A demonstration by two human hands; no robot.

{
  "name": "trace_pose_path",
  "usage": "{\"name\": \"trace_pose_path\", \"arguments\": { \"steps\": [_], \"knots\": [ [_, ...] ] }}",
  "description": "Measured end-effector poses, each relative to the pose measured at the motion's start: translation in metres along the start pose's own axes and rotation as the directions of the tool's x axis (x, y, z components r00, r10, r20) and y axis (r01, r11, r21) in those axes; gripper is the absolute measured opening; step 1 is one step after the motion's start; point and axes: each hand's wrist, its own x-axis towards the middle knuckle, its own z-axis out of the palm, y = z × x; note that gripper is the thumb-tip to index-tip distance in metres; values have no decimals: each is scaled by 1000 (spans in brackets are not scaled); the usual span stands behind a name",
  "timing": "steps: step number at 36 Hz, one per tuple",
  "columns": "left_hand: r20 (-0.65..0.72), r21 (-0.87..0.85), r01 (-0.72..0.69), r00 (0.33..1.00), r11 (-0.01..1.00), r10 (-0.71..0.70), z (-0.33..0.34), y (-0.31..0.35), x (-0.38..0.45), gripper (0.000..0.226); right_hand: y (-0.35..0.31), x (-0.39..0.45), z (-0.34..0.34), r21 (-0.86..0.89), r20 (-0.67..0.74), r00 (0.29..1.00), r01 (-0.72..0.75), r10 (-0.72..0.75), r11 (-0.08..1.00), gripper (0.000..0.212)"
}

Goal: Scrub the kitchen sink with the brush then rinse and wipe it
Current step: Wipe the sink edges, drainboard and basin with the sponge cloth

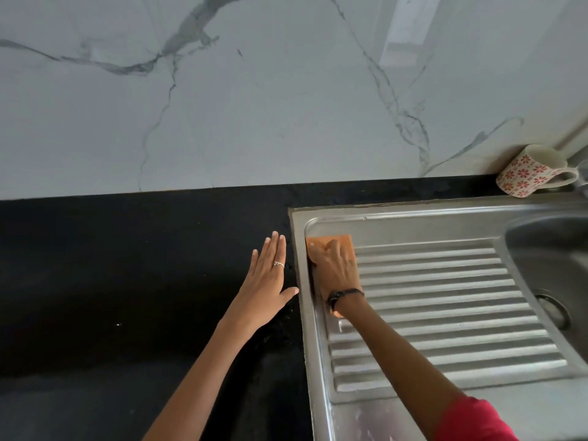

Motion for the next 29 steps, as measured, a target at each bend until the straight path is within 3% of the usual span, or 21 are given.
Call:
{"name": "trace_pose_path", "arguments": {
  "steps": [11, 29],
  "knots": [
    [28, 47, 14, 999, 999, -16, 7, -1, -1, 90, -11, 27, -3, -70, 71, 998, 4, 1, 998, 50],
    [31, 244, -3, 1000, 970, -5, 11, 24, 15, 89, 3, 42, 0, -73, 30, 988, -149, 151, 986, 59]
  ]
}}
